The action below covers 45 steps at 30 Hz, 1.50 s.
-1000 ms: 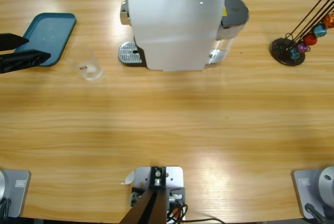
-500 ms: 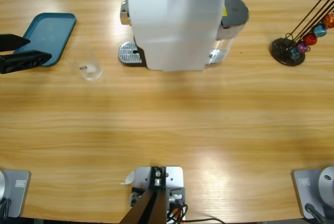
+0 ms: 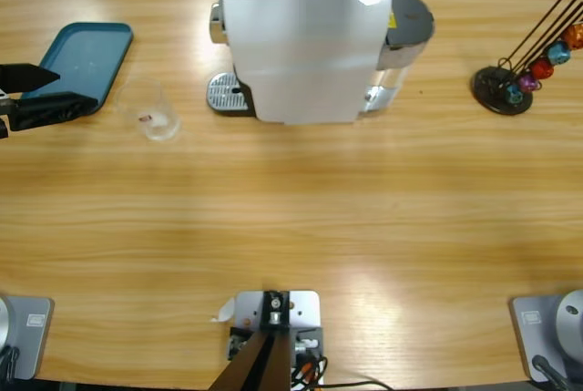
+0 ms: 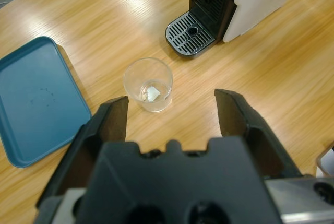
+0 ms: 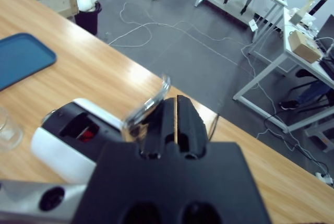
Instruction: Pour coffee
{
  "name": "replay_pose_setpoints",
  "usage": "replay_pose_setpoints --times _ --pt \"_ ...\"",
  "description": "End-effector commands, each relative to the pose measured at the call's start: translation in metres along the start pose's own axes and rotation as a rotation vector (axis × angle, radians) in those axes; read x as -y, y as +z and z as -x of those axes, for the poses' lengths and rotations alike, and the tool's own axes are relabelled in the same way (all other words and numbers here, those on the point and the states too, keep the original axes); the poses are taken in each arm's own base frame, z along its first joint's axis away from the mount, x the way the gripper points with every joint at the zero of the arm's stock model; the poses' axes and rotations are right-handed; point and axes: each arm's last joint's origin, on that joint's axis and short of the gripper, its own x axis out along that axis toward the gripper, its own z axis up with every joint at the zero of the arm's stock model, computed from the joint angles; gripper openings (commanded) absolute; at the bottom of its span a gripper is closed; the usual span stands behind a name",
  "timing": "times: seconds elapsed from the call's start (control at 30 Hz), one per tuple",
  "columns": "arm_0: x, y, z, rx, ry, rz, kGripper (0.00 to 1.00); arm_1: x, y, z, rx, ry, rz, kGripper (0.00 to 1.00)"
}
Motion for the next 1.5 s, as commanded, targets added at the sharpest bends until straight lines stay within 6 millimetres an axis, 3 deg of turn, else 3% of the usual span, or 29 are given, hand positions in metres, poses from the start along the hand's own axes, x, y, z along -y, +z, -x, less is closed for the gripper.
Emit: replay_pose_setpoints --times 0.03,0.37,1.5 --pt "0.003 -0.01 -0.011 -0.07 -0.023 -0.019 0.697 -0.072 -0.018 -0.029 -0.075 0.101 0.079 0.0" --pt "0.004 -0.01 -0.011 -0.07 -0.03 -0.02 0.697 -0.092 -0.026 -0.051 -0.119 0.117 0.117 0.0" --pt "0.005 -0.01 -0.011 -0.077 -0.035 -0.025 0.697 -0.128 -0.066 -0.08 -0.224 0.196 0.122 0.0"
